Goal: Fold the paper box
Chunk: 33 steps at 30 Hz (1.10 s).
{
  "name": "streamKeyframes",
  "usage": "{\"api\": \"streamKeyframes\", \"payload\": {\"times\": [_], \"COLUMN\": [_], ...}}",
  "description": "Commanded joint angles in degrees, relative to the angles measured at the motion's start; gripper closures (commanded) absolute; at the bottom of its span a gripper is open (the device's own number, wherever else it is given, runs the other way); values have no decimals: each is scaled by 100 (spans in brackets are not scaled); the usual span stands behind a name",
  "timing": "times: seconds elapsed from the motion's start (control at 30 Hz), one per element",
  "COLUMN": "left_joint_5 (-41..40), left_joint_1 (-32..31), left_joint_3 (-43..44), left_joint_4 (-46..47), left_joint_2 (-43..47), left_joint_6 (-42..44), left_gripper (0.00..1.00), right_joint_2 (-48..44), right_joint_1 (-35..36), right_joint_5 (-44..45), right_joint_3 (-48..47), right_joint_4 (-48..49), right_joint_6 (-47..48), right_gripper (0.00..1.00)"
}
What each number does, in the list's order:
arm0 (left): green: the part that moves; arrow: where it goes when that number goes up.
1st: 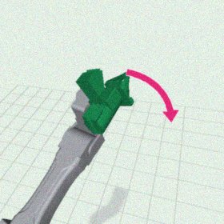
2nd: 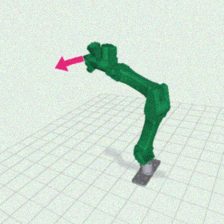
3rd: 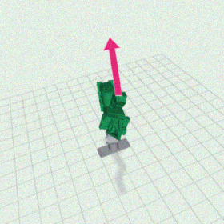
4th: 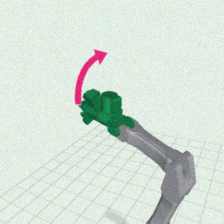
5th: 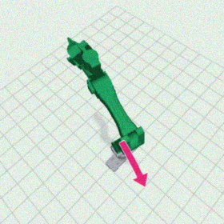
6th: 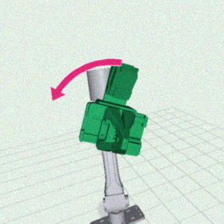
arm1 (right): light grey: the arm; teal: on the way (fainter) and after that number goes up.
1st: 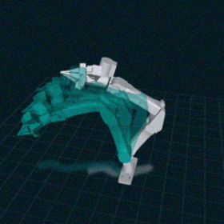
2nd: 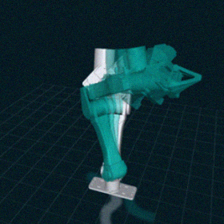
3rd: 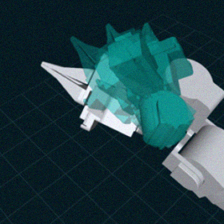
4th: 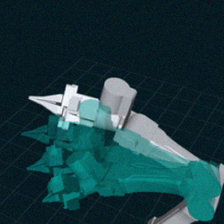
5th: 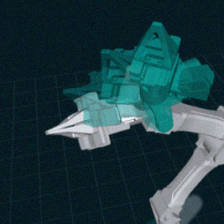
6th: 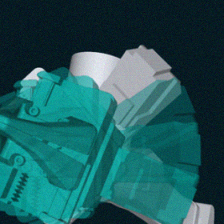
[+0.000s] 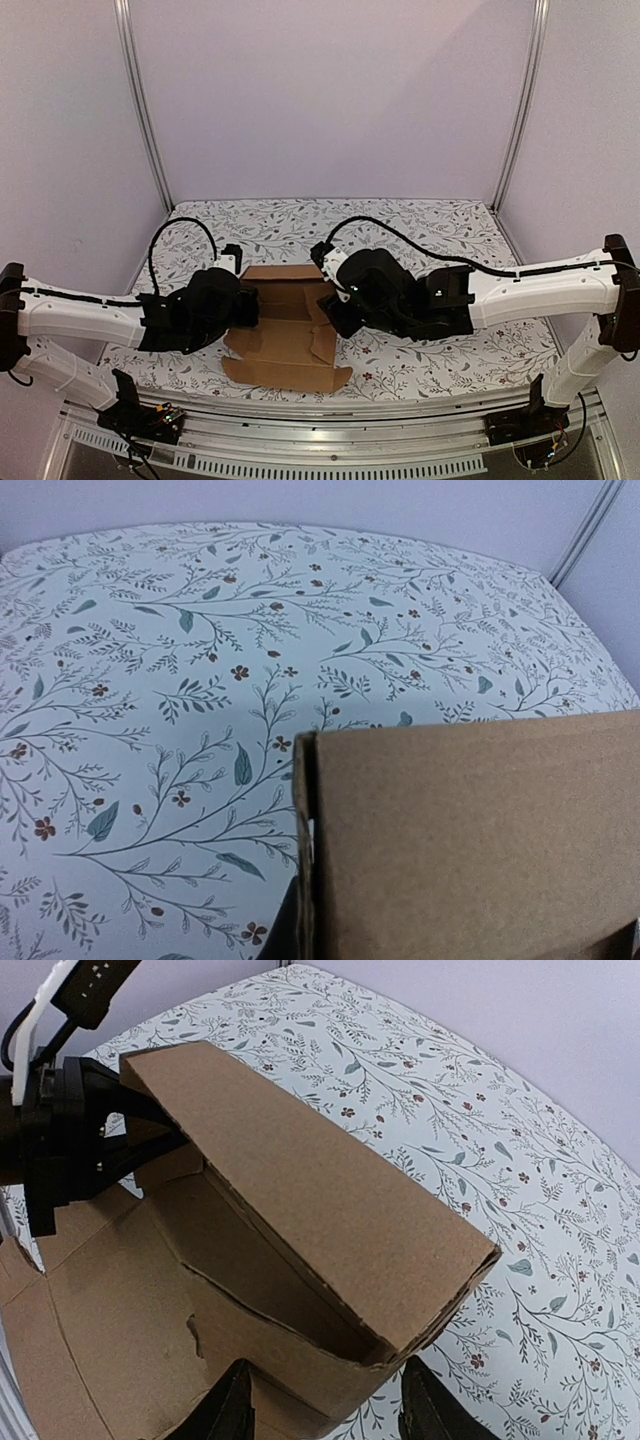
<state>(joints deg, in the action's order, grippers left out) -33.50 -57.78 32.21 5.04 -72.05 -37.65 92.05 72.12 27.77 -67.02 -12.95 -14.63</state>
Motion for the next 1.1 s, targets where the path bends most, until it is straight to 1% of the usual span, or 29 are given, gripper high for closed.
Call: {"api": "streamKeyframes", "payload": {"times": [0.0,0.23,0.53,0.6,0.67,0.77,0.97,1.07], "left_joint_5": [65,19,-157,-221,-297,-364,-467,-478], "left_joint_1": [-181,-190,-221,-233,-242,-243,-260,-269], "left_joint_3": [245,247,273,278,294,370,464,499], "left_joint_4": [126,76,-33,-38,-74,-173,-323,-376], "left_joint_2": [-57,-69,-205,-270,-350,-482,-621,-658], "left_joint_6": [-193,-377,-628,-729,-805,-901,-1108,-1196], "left_gripper": [100,100,100,100,100,100,100,100], "right_joint_2": [267,498,718,816,916,1066,1396,1568], "right_joint_1": [32,55,59,64,66,64,103,122], "right_joint_5": [475,933,1338,1414,1481,1567,1593,1651], "right_joint_3": [-67,-38,-66,-65,-35,25,24,-64], "right_joint_4": [162,421,653,735,869,1112,1674,1772], "right_joint_6": [-214,-246,-185,-197,-209,-252,-362,-368], "right_gripper": [55,63,78,82,90,100,100,100]}}
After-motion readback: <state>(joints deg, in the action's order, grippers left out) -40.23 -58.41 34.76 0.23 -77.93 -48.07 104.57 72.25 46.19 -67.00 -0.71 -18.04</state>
